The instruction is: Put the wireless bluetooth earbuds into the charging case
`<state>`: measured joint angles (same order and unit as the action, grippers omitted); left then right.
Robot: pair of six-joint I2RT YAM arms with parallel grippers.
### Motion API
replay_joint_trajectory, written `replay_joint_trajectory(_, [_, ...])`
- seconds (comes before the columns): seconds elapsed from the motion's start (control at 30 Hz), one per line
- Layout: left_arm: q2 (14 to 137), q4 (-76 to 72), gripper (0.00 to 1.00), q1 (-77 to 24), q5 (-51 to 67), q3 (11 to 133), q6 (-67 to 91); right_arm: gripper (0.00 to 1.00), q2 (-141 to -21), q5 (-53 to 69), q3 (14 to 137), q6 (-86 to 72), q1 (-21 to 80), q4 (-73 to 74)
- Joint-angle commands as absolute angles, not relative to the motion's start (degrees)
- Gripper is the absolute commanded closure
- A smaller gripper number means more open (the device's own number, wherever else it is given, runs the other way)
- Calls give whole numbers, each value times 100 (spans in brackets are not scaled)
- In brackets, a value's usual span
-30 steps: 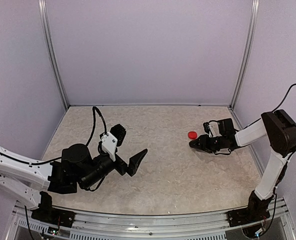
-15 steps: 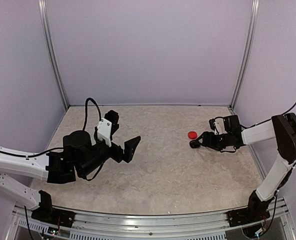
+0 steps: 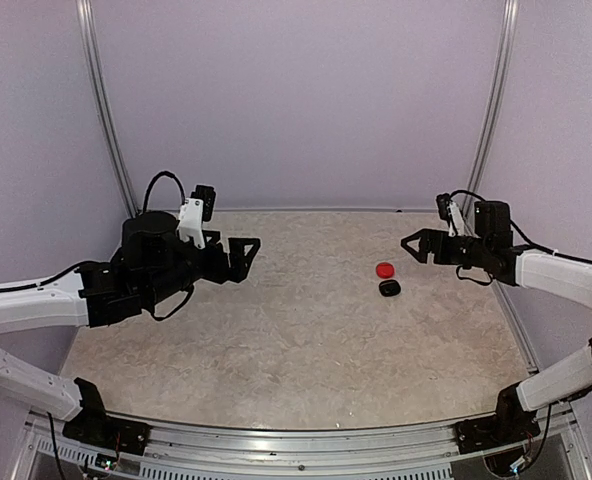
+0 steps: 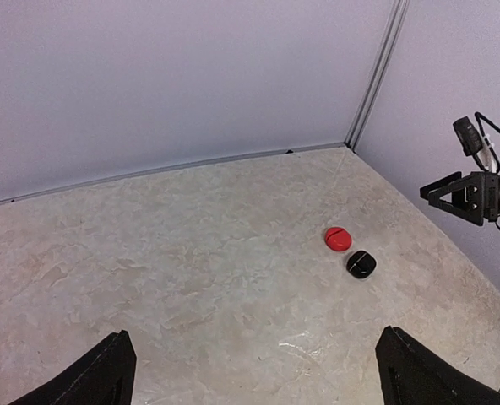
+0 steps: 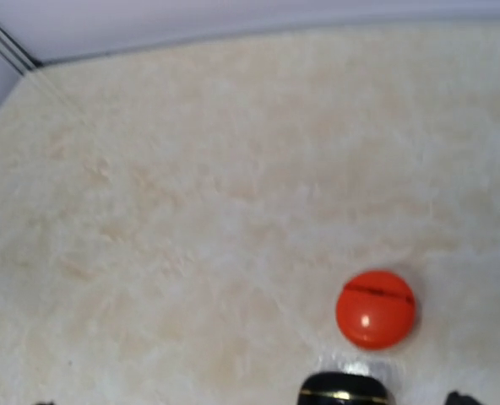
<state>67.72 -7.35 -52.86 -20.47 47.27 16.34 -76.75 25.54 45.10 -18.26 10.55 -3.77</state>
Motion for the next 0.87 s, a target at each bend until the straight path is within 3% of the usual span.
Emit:
replay_joint_trajectory(0.0, [6742,106,1,-5063,-1860,4912,2163,1,-7238,2537,4431,-1693,987,-519])
replay_joint_trajectory(0.47, [6172,55,1,-4255,-1313,3370,3434,0,-5831,2210,2719,-1818,1508,-1811])
replay_joint_trajectory(0.83, [6517,-357,1,-4245,-1311,3099,3664,0,-5458,1902,2065,-1750,1647,-2195])
